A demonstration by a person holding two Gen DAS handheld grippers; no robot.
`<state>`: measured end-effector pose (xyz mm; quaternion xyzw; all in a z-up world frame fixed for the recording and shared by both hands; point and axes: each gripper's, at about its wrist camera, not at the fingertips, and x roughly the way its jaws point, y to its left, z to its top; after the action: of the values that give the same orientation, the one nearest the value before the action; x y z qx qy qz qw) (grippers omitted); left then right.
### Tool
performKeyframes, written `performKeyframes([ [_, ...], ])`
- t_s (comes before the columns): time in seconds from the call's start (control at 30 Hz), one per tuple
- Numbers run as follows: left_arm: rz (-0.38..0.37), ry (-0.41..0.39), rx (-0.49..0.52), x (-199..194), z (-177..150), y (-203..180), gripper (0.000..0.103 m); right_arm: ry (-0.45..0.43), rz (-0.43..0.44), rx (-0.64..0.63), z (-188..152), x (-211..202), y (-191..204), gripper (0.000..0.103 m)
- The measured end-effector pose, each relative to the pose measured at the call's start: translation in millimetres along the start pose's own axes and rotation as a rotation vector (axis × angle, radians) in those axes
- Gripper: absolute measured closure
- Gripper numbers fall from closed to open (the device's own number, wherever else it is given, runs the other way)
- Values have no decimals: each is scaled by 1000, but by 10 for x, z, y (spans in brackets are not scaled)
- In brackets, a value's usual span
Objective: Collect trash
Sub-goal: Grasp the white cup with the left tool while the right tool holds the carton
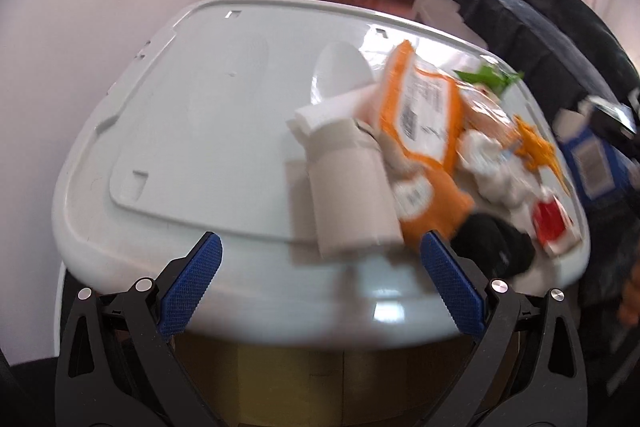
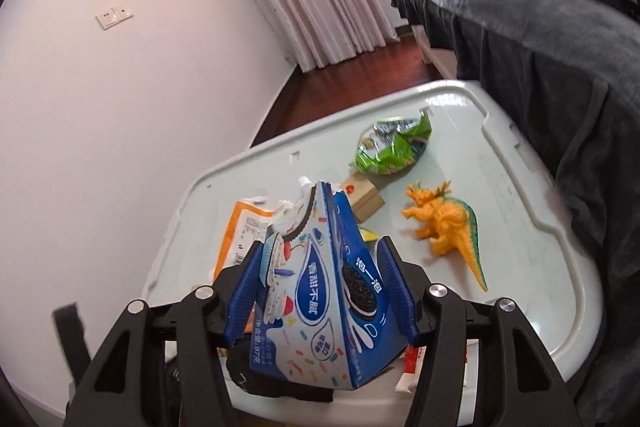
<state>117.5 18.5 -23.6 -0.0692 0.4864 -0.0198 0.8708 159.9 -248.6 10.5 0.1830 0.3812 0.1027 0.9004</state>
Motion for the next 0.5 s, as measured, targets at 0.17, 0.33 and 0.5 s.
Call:
performKeyframes([
  [0.17,76,40,2,220,103,-34,6,-18,15,-21,8,-78,79,45],
  [0.33,116,50,31,406,208,-76,6,-18,23,-1,8,-98,57,45],
  [0.5,90,49,15,544,291,4,7,-18,16,-3,-7,-95,64,45],
])
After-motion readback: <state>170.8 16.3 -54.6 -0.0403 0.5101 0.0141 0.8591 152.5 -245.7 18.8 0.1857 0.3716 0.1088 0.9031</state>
